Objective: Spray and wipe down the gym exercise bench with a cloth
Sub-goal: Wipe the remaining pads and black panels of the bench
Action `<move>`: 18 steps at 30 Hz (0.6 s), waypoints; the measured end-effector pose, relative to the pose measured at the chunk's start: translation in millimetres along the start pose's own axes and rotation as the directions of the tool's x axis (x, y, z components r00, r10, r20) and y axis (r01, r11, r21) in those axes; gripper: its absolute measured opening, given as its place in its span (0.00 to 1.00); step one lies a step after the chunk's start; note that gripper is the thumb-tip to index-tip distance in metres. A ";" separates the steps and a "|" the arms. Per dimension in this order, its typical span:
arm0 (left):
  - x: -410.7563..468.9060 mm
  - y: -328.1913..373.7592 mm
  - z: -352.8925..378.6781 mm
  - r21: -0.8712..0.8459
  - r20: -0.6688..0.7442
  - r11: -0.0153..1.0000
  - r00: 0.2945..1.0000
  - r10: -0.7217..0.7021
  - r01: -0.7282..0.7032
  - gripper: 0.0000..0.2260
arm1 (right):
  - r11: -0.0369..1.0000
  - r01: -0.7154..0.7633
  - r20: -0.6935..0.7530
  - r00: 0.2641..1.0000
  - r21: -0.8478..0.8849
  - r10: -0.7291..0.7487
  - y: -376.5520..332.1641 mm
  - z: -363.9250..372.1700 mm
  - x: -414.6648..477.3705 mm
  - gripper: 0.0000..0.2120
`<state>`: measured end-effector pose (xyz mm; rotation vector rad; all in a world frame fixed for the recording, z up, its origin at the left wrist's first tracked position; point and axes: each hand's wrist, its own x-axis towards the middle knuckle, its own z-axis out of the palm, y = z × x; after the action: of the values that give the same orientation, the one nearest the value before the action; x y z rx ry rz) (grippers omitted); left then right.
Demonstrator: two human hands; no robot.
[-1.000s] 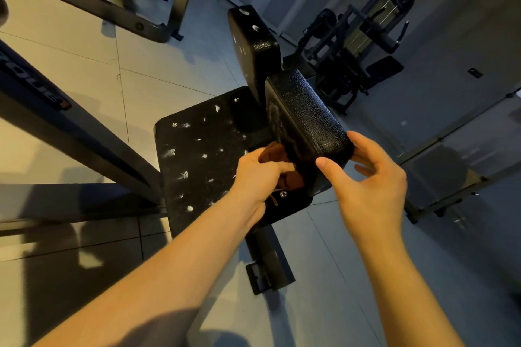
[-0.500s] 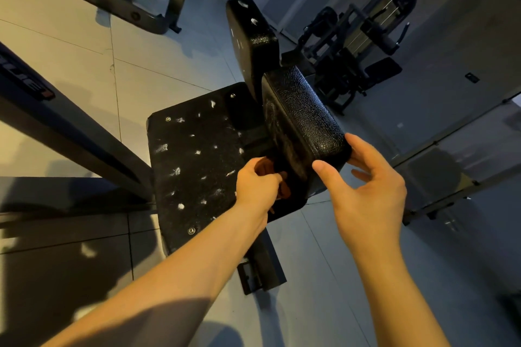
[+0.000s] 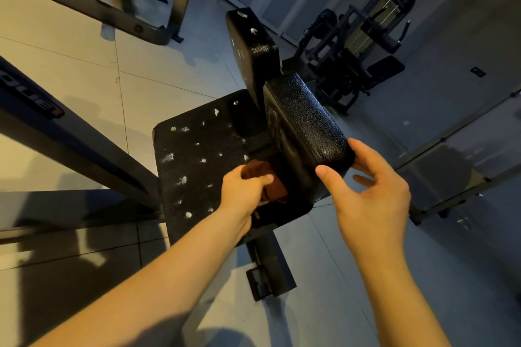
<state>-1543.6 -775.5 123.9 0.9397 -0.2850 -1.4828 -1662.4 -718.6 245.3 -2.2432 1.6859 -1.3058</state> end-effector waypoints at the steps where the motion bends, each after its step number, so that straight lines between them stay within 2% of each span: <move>1: 0.4 -0.9 5.5 -0.004 0.023 1.000 1.000 -0.020 0.020 0.10 | 1.000 0.004 0.001 1.000 -0.007 -0.004 -0.5 0.4 0.5 0.25; 4: -2.4 18.4 22.6 0.026 0.054 0.999 0.998 0.024 -0.026 0.12 | 1.000 -0.004 -0.005 1.000 -0.011 0.004 -1.5 0.1 -0.4 0.25; 10: 2.1 64.4 -0.6 -0.092 0.126 0.987 0.982 0.142 -0.131 0.12 | 0.999 -0.024 -0.026 0.999 -0.024 0.024 -1.4 2.5 -0.4 0.27; 14: 19.8 48.0 -3.8 0.047 0.018 0.997 0.998 0.064 -0.065 0.11 | 0.999 -0.035 -0.021 0.999 -0.023 0.035 -2.9 2.2 -0.2 0.26; 18: 29.7 41.4 12.8 0.131 0.047 0.990 0.998 0.051 -0.057 0.12 | 0.999 -0.040 -0.011 0.999 -0.029 0.040 -4.9 1.5 0.7 0.25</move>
<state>-1519.0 -814.6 148.9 0.9988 -0.4418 -1.4495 -1657.6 -717.8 247.3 -2.2099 1.7554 -1.2942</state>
